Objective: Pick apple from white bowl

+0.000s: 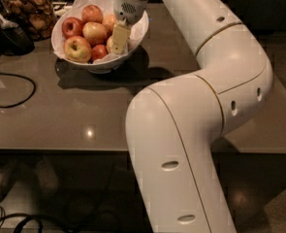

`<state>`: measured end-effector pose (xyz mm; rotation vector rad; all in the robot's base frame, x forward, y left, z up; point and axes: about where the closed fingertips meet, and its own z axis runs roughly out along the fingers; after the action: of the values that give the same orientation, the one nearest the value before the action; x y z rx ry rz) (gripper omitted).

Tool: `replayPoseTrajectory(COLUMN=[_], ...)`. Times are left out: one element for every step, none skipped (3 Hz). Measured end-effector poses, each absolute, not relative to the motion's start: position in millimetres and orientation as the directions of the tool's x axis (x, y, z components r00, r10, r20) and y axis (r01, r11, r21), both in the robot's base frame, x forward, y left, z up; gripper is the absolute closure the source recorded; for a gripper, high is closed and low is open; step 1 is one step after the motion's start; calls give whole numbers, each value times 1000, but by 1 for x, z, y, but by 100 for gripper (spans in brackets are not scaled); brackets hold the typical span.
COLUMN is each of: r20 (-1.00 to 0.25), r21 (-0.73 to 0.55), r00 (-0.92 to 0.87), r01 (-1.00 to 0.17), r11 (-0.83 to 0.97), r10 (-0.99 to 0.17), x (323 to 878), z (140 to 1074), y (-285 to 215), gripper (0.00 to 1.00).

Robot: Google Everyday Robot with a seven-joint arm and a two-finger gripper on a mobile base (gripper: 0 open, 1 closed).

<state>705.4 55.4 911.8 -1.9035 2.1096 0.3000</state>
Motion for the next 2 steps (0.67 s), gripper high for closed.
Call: replayPoseTrajectory(r20=[-344, -344], r21=[-35, -35], r00=[-90, -90], r01=[-993, -993], r11=[109, 109], r10=[-935, -935], x=[705, 705], z=[912, 912], y=[55, 55], gripper=[97, 100])
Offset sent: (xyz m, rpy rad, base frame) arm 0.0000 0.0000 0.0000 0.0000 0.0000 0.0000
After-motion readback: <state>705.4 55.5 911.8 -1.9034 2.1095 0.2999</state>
